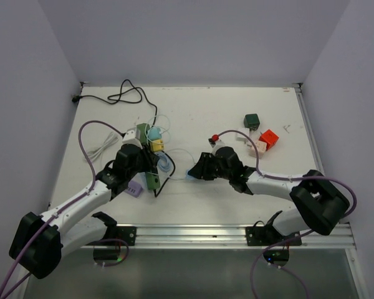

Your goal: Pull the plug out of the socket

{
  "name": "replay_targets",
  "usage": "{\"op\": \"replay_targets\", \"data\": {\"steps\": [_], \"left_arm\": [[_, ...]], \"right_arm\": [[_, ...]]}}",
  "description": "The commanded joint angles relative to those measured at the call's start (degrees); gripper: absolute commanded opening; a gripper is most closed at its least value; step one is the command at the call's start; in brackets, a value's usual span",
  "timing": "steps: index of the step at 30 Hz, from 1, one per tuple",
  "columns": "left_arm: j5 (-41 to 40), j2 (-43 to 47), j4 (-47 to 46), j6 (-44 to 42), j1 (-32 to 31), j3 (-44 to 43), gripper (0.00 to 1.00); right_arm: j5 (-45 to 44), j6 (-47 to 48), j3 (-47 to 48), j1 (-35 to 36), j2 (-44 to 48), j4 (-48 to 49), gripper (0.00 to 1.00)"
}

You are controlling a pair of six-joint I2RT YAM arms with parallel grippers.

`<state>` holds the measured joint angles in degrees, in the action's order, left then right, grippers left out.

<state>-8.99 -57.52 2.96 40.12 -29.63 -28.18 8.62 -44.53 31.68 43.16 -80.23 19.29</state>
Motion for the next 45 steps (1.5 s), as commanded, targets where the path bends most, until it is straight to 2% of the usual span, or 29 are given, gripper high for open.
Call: {"op": "replay_targets", "data": {"steps": [1, 2, 4, 13, 17, 26, 28, 31, 35, 45], "left_arm": [[1.3, 0.3, -9.3, 1.0, 0.6, 0.5, 0.0], [1.8, 0.1, -10.1, 0.7, 0.6, 0.7, 0.0], [2.6, -0.3, -10.4, 0.0, 0.6, 0.8, 0.0], [3.3, -0.9, -11.6, -1.4, 0.7, 1.2, 0.0], [3.5, -0.8, -12.0, -2.1, 0.7, 1.6, 0.0], [3.3, -0.8, -12.5, -2.8, 0.6, 0.9, 0.0], [3.6, -0.8, -12.7, -2.9, 0.7, 1.1, 0.0], [4.3, -0.8, -13.3, -3.2, 0.6, 1.2, 0.0], [5.7, -0.9, -14.4, -3.2, 0.6, 1.2, 0.0], [8.0, -0.1, -14.7, -2.9, 0.6, 0.7, 0.0]], "right_arm": [[3.1, -1.4, 0.7, -0.3, -2.3, 5.8, 0.11], [3.3, -1.6, 0.8, -0.4, -2.9, 6.1, 0.18], [3.6, -2.1, 1.3, -0.4, -4.3, 6.5, 0.2], [4.8, -3.3, 2.8, -0.4, -6.3, 6.6, 0.47], [4.4, -2.8, 3.6, -0.4, -4.9, 4.7, 0.54], [-0.9, -0.9, 6.6, -0.4, 4.6, -6.4, 0.56], [-2.4, -0.4, 7.1, -0.4, 9.1, -7.0, 0.57], [-2.0, 0.1, 8.0, -0.4, 10.8, -6.6, 0.62], [-0.7, 0.1, 10.8, -0.4, 9.4, -6.0, 0.67], [0.8, 0.0, 17.8, 1.4, 1.0, -3.2, 0.67]]}}
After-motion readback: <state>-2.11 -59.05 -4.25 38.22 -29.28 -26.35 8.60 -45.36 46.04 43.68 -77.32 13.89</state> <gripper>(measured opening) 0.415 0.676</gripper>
